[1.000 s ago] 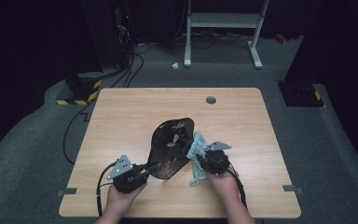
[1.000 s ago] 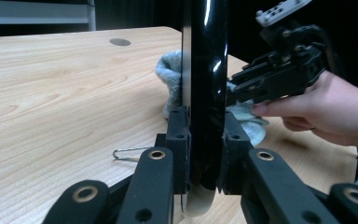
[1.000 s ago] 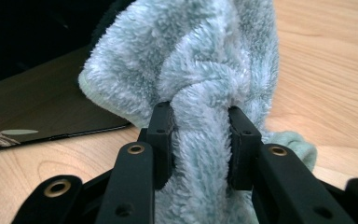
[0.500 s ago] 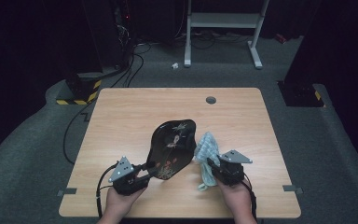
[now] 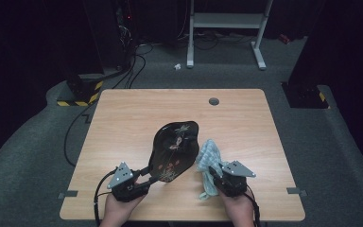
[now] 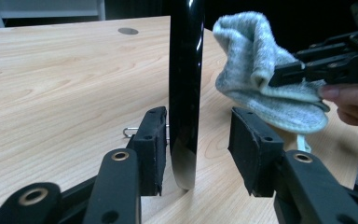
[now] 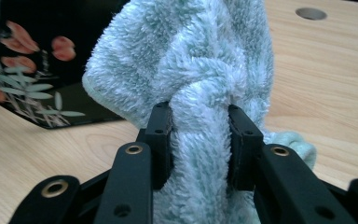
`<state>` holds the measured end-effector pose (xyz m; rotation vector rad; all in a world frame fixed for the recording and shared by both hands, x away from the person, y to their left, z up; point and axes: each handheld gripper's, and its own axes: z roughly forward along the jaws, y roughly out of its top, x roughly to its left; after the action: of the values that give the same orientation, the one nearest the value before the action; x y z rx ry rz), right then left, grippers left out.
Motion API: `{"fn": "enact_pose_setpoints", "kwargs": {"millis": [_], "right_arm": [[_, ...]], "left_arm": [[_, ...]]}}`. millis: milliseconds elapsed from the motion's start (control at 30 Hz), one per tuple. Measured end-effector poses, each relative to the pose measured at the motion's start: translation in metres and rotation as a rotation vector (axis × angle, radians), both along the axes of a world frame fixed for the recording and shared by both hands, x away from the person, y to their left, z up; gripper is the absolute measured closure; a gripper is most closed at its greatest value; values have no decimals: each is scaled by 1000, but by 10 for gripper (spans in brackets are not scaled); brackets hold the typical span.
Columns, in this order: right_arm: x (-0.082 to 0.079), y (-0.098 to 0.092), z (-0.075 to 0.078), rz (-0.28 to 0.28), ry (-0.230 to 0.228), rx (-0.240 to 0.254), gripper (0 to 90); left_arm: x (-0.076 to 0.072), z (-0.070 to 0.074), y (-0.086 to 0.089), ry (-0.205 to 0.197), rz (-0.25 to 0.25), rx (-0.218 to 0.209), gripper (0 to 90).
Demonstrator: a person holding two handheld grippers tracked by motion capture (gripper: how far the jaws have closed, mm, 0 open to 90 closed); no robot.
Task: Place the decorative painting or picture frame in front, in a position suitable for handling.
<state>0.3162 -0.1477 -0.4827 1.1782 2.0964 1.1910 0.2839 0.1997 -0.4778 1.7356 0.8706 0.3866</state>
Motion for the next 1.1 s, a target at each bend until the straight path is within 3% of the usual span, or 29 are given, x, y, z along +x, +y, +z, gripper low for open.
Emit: {"fn": "enact_pose_setpoints", "kwargs": {"millis": [67, 333, 567, 800, 933, 1100], "right_arm": [[1, 2, 3, 11, 9, -3, 665], [-5, 9, 10, 46, -31, -5, 662], [-10, 12, -2, 61, -35, -30, 663], [-16, 9, -11, 53, -39, 1, 662], [-19, 11, -18, 66, -39, -23, 661], [-20, 8, -20, 55, -33, -16, 658]], "left_arm": [[-1, -1, 2, 5, 0, -5, 559], [-9, -2, 5, -3, 7, 11, 562], [-12, -3, 8, 2, 2, 7, 555], [-14, -4, 3, 2, -15, 12, 549], [-19, -5, 0, 2, -27, 18, 551], [-25, -4, -6, -5, -51, 35, 552]]}}
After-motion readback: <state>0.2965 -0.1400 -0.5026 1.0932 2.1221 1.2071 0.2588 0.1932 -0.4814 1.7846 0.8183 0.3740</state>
